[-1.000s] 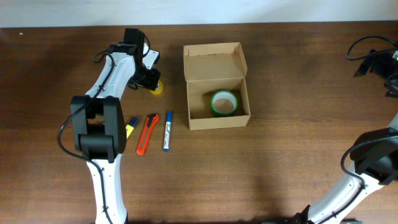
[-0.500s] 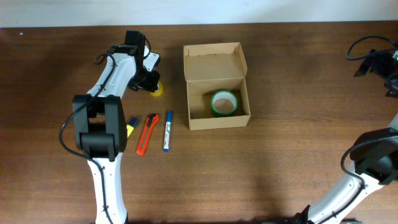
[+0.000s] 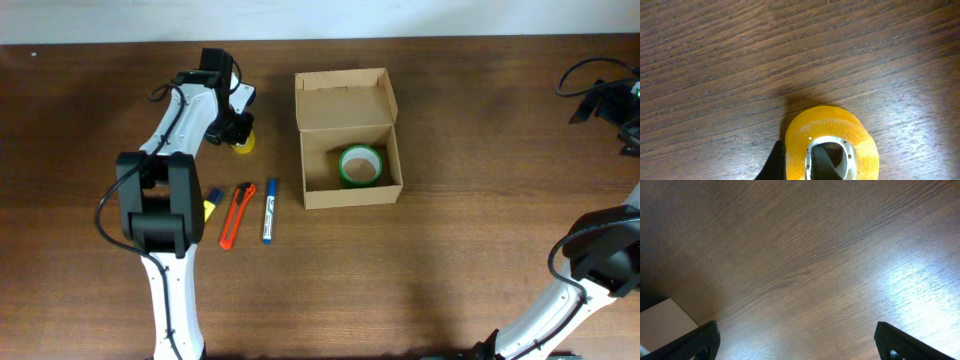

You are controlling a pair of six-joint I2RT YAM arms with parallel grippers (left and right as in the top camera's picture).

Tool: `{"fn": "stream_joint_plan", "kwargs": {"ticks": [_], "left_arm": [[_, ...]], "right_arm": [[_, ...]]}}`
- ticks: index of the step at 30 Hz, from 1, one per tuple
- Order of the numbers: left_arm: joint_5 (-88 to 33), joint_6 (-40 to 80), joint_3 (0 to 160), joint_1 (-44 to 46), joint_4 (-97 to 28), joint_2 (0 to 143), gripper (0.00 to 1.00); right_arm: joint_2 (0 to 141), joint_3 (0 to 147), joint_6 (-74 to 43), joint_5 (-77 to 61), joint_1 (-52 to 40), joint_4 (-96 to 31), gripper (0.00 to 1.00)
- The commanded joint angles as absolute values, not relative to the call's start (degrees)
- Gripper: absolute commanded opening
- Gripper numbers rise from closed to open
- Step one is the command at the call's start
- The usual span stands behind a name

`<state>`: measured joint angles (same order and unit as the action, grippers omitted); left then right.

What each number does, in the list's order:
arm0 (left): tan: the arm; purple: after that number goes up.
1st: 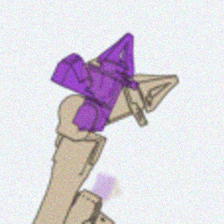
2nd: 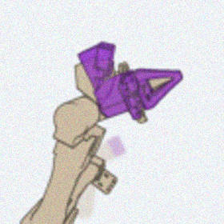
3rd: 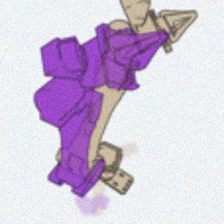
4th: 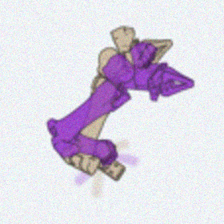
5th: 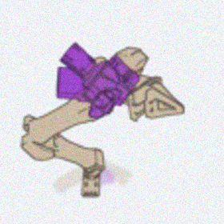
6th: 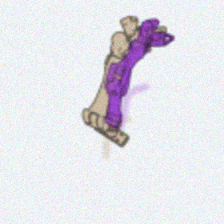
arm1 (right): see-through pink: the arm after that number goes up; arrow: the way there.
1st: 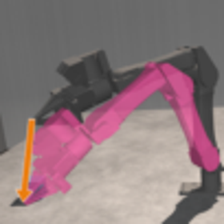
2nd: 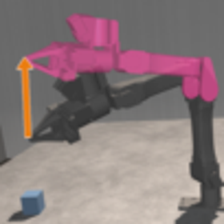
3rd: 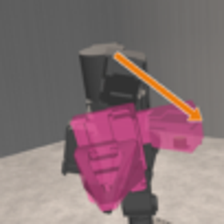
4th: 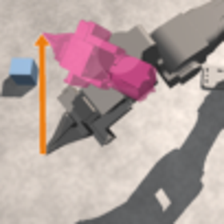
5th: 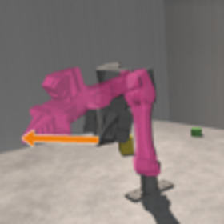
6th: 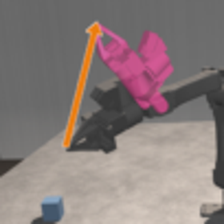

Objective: Pack container
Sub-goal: 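Lower the left gripper onto the yellow tape roll and grasp it, then lift the yellow tape roll and carry it over the box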

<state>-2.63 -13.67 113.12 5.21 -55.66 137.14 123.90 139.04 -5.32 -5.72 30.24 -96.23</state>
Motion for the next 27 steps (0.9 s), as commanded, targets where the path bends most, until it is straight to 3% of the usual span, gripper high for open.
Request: {"fn": "stream_joint_plan", "kwargs": {"ticks": [1,12,19,27], "left_arm": [[-3.22,-13.52,118.93,5.89,-58.0,138.63,0.02],[-3.38,-14.39,147.98,8.78,-77.17,138.63,0.02],[-9.43,-24.93,162.56,15.09,-87.13,138.56,0.01],[-9.32,-28.62,165.45,25.39,-89.67,135.81,0.01]], "right_arm": [[122.17,139.02,-4.89,-6.48,30.04,-96.25,0.99],[122.17,139.02,-4.89,-6.46,30.02,-96.25,0.99],[122.17,139.02,-4.89,-6.46,30.04,-96.23,0.99],[122.17,139.02,-4.89,-6.46,30.02,-96.25,0.99]]}}
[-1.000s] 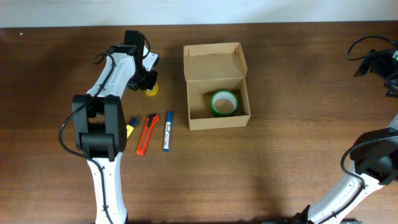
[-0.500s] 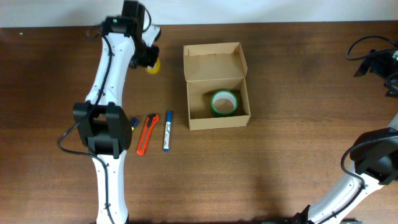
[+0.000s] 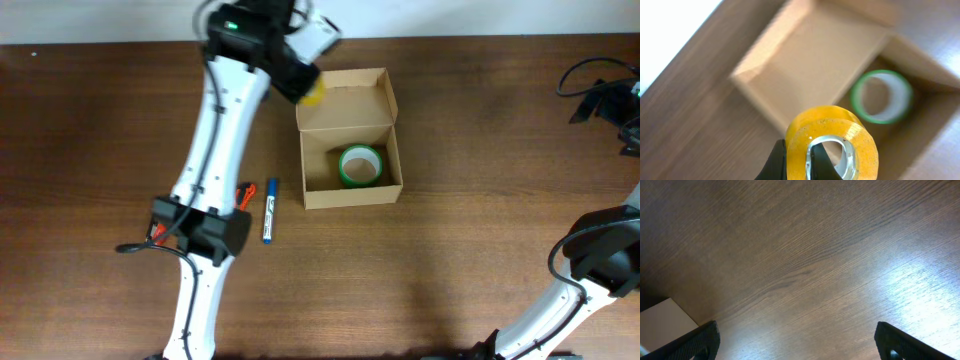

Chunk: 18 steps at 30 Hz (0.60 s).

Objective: Pack container
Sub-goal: 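Lift the yellow tape roll and carry it over the box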

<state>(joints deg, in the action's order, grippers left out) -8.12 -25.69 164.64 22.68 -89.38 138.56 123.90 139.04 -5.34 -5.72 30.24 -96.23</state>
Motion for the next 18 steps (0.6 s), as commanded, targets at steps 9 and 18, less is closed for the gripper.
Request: {"fn": "stream_joint_plan", "kwargs": {"ticks": [9,18], "left_arm": [[-6.66,-29.1,153.88,32.67,-87.7,132.92,0.02],[-2.63,-29.47,137.08,34.2,-81.69,132.75,0.01]], "right_arm": [[122.17,139.02,-4.89,-6.46,30.04,-96.25,1.0],[122.17,139.02,-4.89,-6.48,30.04,-96.25,0.99]]}}
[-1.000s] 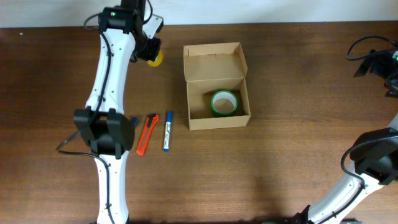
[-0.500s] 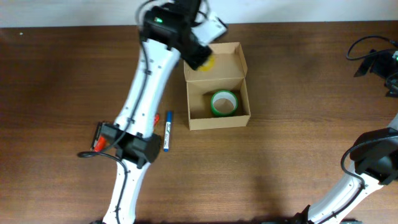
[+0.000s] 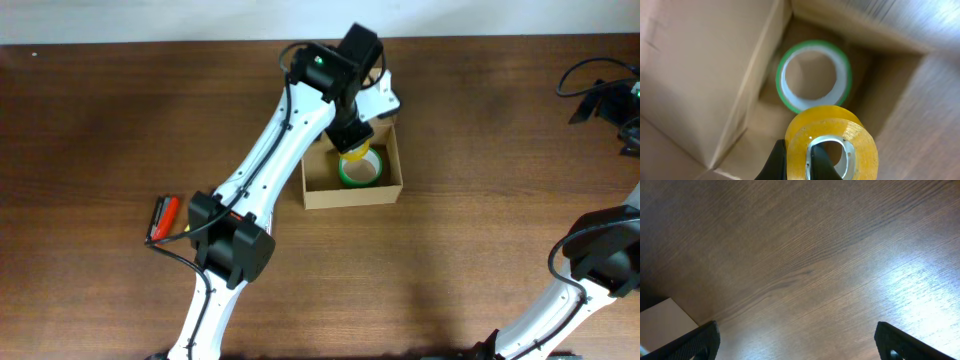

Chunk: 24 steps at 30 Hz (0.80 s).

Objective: Pack container
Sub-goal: 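Lift the yellow tape roll and carry it over the box, then lower the yellow tape roll into the green roll and open the left gripper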

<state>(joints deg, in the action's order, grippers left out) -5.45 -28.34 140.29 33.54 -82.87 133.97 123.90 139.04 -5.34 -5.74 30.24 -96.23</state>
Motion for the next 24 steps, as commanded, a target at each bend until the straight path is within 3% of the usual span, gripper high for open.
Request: {"fn": "stream_joint_plan", "kwargs": {"ticks": [1,24], "left_arm": [[-1.78,-29.47,135.66,34.37,-80.79,132.75,0.02],[4.82,-28.32,129.4,38.37,-69.21,135.35,0.02]], "right_arm": [[122.17,139.02,-4.89,-6.48,30.04,-96.25,0.99],[122.17,139.02,-4.89,-6.46,30.04,-96.25,0.99]]}}
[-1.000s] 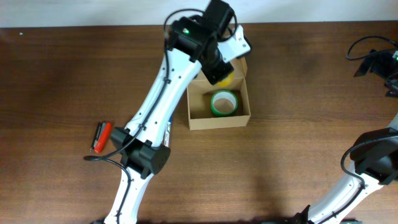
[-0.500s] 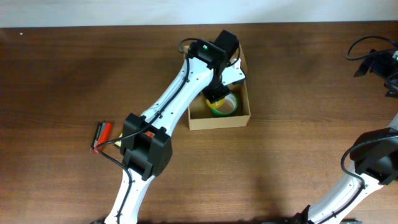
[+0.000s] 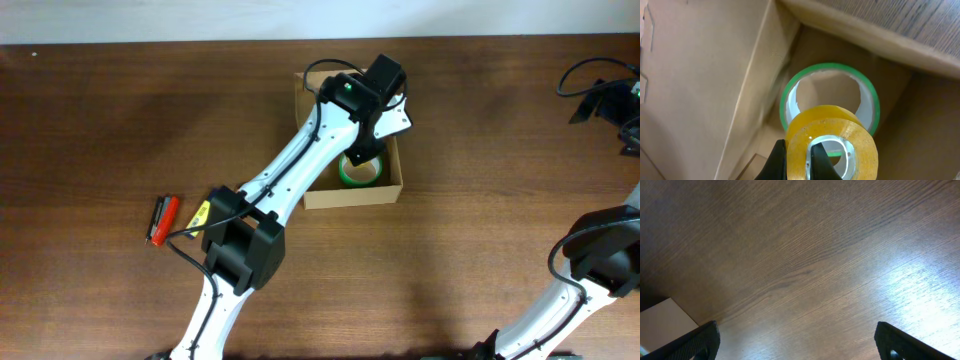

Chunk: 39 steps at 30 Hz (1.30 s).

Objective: Pack container
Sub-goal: 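Lower the yellow tape roll into the green roll and open the left gripper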

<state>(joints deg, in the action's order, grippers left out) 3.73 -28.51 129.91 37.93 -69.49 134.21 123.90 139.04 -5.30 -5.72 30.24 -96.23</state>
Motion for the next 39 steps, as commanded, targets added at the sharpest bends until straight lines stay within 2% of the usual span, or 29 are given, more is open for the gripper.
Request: {"fn": "stream_joint_plan", "kwargs": {"ticks": [1,29,39], "left_arm": [[4.82,-27.92,129.36,38.37,-69.21,135.5,0.01],[3.9,-26.59,129.34,38.37,-67.88,142.19,0.02],[3.95,-25.71,129.36,38.37,-67.92,142.17,0.22]], "right_arm": [[122.17,139.02,-4.89,-6.48,30.02,-96.25,0.99],[122.17,139.02,-4.89,-6.46,30.02,-96.25,0.99],[122.17,139.02,-4.89,-6.48,30.02,-96.25,1.0]]}}
